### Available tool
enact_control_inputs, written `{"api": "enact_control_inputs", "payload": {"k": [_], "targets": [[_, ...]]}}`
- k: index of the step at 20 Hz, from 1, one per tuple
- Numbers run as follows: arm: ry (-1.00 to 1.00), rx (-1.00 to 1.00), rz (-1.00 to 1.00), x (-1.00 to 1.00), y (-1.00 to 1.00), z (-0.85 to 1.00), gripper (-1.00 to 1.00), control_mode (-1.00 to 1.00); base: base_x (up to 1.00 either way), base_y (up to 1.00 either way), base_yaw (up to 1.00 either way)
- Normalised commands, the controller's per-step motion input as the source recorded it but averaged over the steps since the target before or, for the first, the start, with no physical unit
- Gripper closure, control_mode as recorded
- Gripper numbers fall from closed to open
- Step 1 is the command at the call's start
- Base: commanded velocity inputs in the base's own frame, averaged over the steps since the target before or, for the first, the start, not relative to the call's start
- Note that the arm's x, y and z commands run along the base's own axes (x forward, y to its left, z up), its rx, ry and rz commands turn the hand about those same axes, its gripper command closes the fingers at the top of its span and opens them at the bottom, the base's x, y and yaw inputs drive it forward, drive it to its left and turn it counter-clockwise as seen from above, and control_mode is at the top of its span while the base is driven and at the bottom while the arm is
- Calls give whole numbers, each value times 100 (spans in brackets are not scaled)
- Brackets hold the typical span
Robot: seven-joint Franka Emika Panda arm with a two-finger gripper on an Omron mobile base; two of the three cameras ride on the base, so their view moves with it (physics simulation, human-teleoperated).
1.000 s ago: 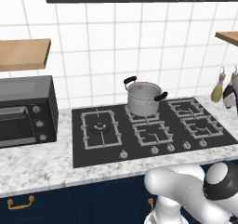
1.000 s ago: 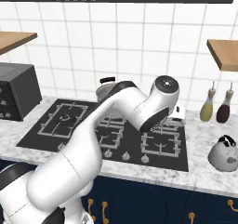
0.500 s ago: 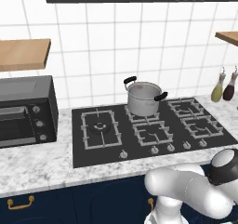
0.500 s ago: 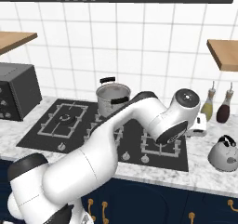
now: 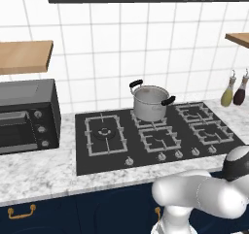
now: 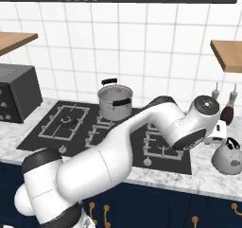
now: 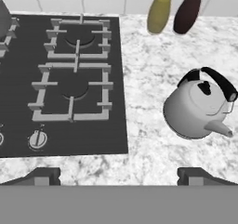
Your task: Pick the kettle from the counter and place it on a stove burner. Then turn the burner on.
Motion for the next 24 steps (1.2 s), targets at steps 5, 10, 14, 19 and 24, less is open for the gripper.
{"api": "enact_control_inputs", "payload": {"k": [5,10,14,19,24], "targets": [[0,-5,-2,0,-51,0,-100,-100,0,0,0],[0,-6,-4,0,-51,-2,-100,-100,0,0,0],[0,-2,-5,0,-48,-16,-100,-100,0,0,0],[0,0,-2,2,-46,-27,-100,-100,0,0,0],[3,1,0,9,-23,-28,-100,-100,0,0,0]]}}
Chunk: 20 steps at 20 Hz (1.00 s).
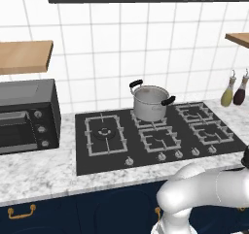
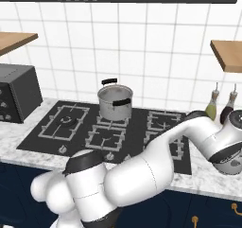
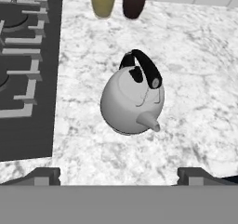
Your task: Pick the kettle from the counter and place it on a stove burner. Then turn the burner on.
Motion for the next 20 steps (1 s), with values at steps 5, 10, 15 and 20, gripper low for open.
{"api": "enact_control_inputs", "payload": {"k": [5,10,15,20], "targets": [[11,1,0,12,-4,-13,-100,-100,0,0,0],[7,0,0,12,0,-16,-100,-100,0,0,0],[0,0,0,17,0,-23,-100,-100,0,0,0],[0,1,0,21,-3,-12,-100,-100,0,0,0]]}}
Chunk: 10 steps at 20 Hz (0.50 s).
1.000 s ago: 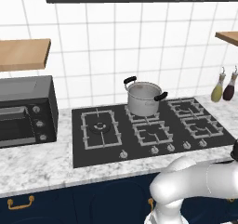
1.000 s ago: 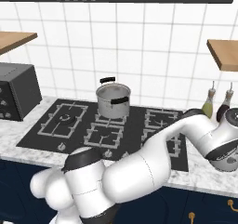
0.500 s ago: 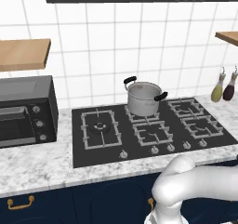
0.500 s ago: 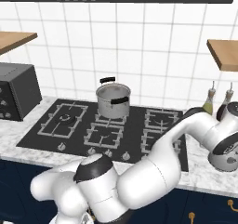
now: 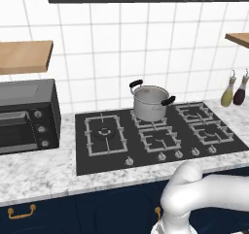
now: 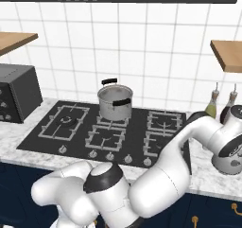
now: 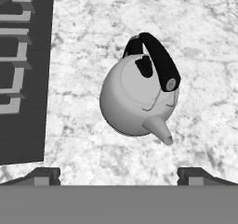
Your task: Pick the kettle from the counter and place it on a stove burner. Then turn the burner on.
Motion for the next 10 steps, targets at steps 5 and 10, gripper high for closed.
{"api": "enact_control_inputs", "payload": {"k": [5,10], "targets": [[0,3,0,13,-21,-5,-100,-100,0,0,0],[0,3,0,19,-21,-10,-100,-100,0,0,0]]}}
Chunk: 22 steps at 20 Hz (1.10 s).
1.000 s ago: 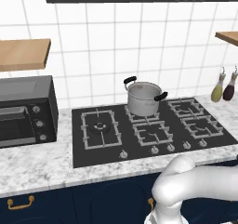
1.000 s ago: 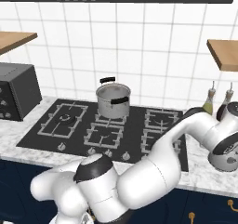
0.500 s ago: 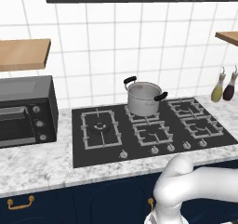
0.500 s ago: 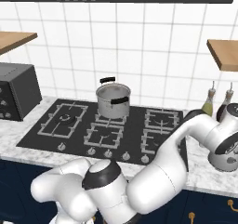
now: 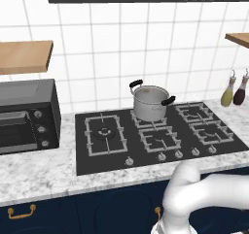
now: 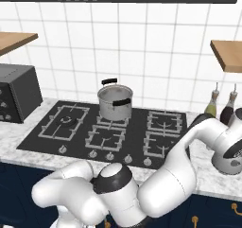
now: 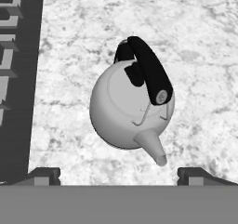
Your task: Pick the kettle from the counter and place it on a stove burner. Then turn the burner on.
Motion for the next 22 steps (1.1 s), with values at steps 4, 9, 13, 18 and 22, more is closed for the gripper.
{"api": "enact_control_inputs", "payload": {"k": [4,9,13,18,22], "targets": [[0,3,0,19,-20,-7,-100,-100,0,0,0],[0,3,0,19,-20,-10,-100,-100,0,0,0],[0,2,0,21,-15,-14,-100,-100,0,0,0],[0,1,0,20,-11,-21,100,-100,0,0,0],[0,0,0,13,-4,-30,100,-100,0,0,0]]}}
